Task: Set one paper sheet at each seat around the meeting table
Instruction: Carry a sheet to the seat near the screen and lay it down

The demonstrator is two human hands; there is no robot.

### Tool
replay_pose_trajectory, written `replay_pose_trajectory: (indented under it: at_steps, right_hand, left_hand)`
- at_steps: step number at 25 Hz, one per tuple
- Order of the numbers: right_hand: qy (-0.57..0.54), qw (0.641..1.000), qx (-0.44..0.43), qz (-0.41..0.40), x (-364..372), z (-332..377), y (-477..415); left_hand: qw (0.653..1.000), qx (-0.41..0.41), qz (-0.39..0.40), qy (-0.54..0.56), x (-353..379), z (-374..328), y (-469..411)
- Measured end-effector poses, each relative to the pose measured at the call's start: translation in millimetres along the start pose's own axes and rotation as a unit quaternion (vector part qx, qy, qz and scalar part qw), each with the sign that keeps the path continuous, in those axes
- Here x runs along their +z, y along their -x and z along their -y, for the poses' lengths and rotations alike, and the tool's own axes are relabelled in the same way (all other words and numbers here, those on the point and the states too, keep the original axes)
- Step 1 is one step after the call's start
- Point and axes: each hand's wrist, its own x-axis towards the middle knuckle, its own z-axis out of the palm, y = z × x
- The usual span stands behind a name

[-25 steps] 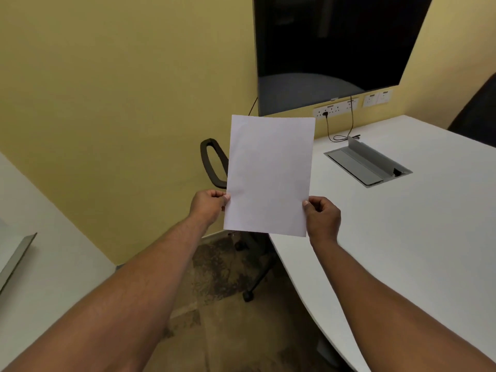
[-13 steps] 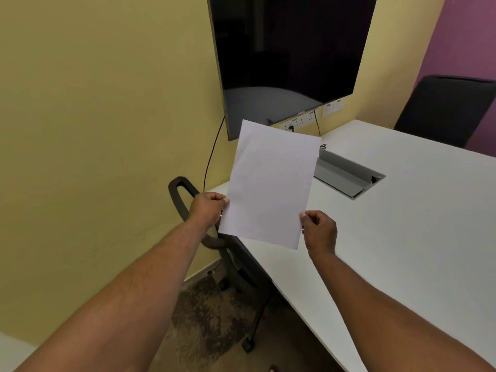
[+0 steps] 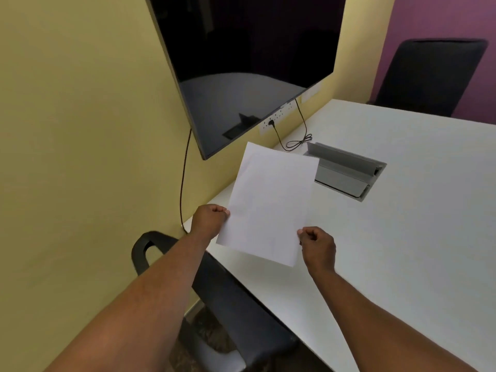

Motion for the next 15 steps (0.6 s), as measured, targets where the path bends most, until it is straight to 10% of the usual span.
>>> replay_pose_trajectory:
  at_steps: [15]
  right_hand:
    - [0.105,0.972,0.184,-0.101,103.9,-140.8,-66.5]
  left_hand:
    - [0.976,-0.035,0.156,-0.149,126.0,115.3,-190.1]
